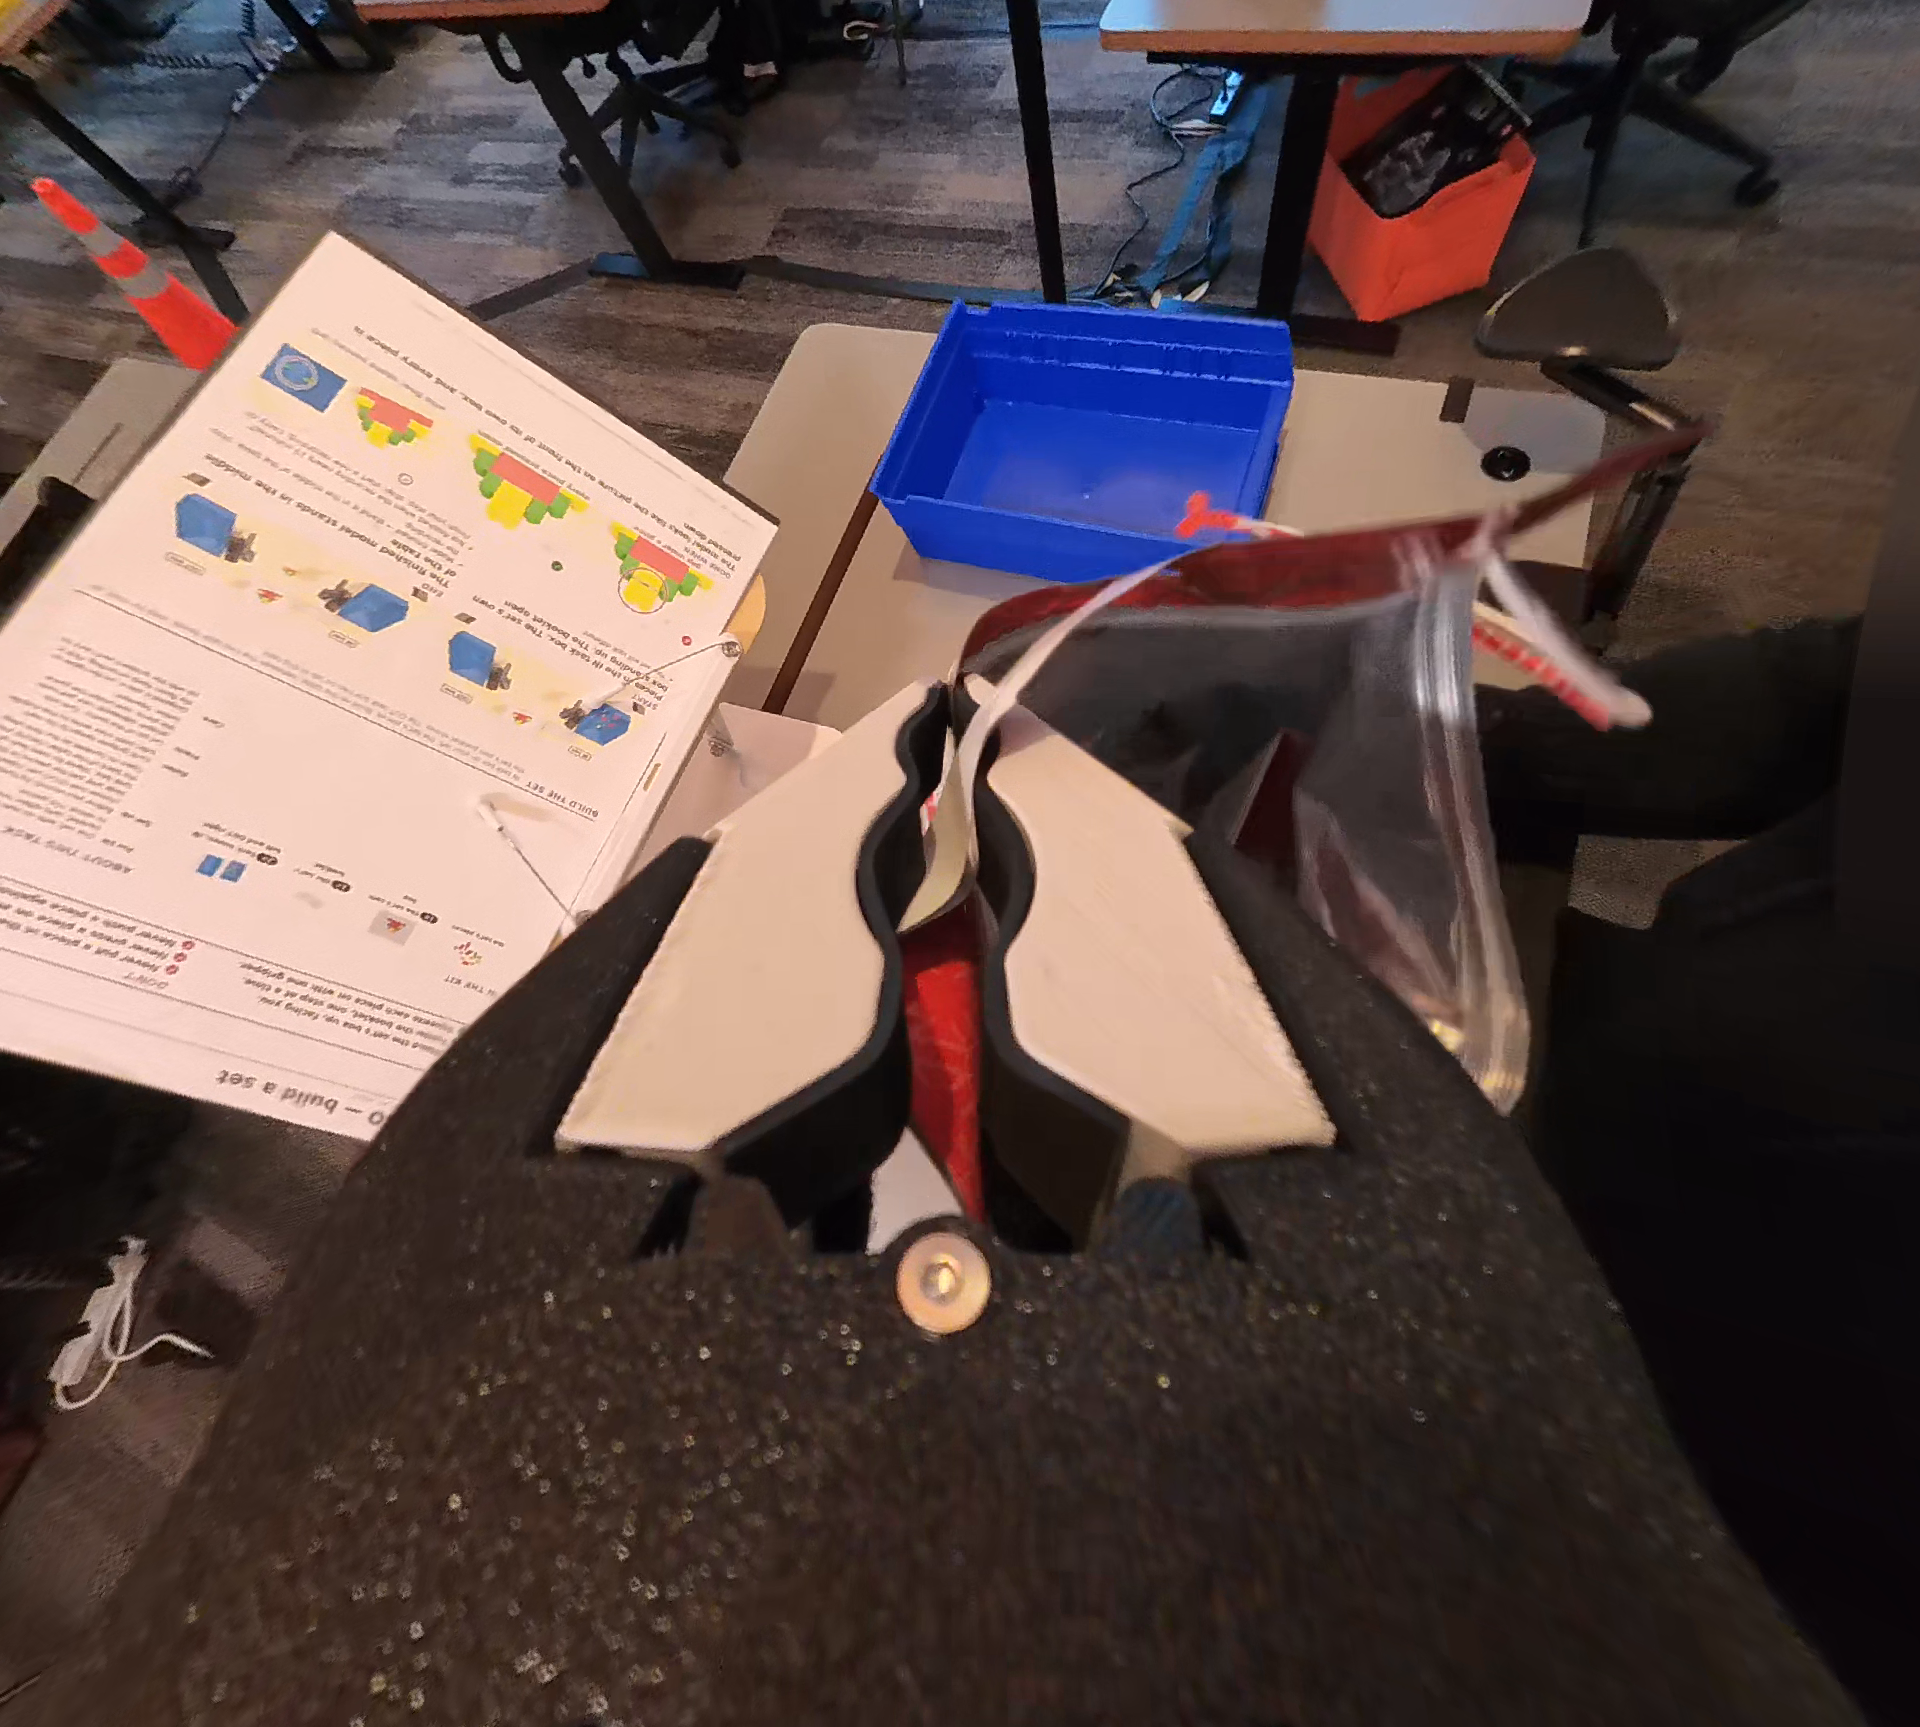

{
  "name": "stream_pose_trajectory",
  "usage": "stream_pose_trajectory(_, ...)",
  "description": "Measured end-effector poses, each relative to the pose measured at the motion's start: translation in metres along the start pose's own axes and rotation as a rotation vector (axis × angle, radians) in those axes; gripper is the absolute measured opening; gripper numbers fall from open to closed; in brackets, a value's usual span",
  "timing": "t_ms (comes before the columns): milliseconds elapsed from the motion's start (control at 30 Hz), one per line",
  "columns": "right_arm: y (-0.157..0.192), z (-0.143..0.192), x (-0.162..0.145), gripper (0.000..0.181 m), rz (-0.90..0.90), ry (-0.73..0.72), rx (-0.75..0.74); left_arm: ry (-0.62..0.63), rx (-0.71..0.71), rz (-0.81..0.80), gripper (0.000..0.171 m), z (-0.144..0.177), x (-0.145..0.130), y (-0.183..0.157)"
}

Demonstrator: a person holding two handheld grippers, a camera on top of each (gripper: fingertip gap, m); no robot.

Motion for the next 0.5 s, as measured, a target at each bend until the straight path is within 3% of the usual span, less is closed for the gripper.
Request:
stream_pose_trajectory(133,0.007,-0.035,0.027,0.113,0.031,-0.105,0.115,-0.031,-0.039,0.061,0.000,0.007,0.010,0.001)
stream_pose_trajectory(200,0.013,-0.042,0.047,0.115,0.042,-0.214,0.208,-0.035,-0.062,0.102,0.000,0.008,0.011,0.003)
stream_pose_trajectory(300,0.021,-0.044,0.059,0.114,0.085,-0.259,0.286,-0.066,-0.093,0.198,0.000,0.018,0.009,0.016)
stream_pose_trajectory(500,0.036,-0.062,0.048,0.076,0.052,-0.183,0.429,-0.070,-0.093,0.303,0.000,0.035,-0.006,0.045)
Point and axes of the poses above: each gripper's, where its closed fingertips meet, z back along the fingers, x out of its top, y = z × x across the jaws, the point moved 6 cm from there along z, back along the fingers, and after that the axes turned 5 degrees about x, right-handed, at the moved point
